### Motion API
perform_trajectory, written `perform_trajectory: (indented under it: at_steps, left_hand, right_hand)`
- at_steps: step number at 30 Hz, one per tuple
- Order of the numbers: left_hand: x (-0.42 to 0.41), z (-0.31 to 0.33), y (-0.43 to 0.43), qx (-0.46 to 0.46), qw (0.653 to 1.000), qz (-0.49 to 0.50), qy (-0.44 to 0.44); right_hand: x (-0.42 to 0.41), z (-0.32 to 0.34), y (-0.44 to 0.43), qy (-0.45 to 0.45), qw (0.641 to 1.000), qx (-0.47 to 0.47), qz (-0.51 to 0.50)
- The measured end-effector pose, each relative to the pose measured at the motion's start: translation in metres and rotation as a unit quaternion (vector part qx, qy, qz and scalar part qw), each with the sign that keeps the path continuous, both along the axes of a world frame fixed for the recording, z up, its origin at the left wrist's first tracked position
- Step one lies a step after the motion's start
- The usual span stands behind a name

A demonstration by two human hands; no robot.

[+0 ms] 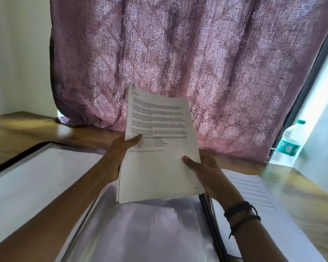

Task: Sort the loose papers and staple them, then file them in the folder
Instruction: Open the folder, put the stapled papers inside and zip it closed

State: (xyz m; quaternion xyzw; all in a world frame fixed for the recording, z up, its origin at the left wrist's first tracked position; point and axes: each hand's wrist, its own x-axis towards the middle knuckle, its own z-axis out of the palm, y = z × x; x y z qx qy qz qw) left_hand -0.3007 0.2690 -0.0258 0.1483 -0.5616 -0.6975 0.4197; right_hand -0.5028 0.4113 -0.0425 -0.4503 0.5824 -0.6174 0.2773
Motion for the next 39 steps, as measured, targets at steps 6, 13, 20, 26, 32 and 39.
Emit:
perform_trajectory:
  at_steps: [6, 13, 20, 26, 32, 39]
  left_hand:
    - [-0.001, -0.007, -0.003, -0.060, 0.998, 0.029, -0.016]
    - [-0.007, -0.013, -0.001, -0.149, 0.981, 0.118, -0.025]
    - [-0.009, -0.017, -0.006, -0.183, 0.969, 0.103, -0.133]
    - [0.001, -0.005, -0.032, -0.129, 0.969, -0.003, -0.210]
    - [0.007, -0.017, -0.042, -0.117, 0.966, -0.008, -0.231]
    - [0.013, -0.017, -0.052, -0.100, 0.974, -0.041, -0.201]
  right_hand:
    - [0.008, -0.001, -0.010, 0.062, 0.987, -0.109, -0.102]
    - [0.021, -0.015, -0.015, 0.171, 0.975, -0.088, -0.109]
    - [0.009, -0.024, -0.020, 0.121, 0.986, -0.042, -0.102]
    - [0.008, -0.023, -0.020, -0.004, 0.999, -0.035, -0.037]
    - [0.007, -0.028, -0.017, -0.097, 0.995, 0.014, 0.026]
    - [0.002, -0.018, -0.015, -0.192, 0.976, 0.006, 0.098]
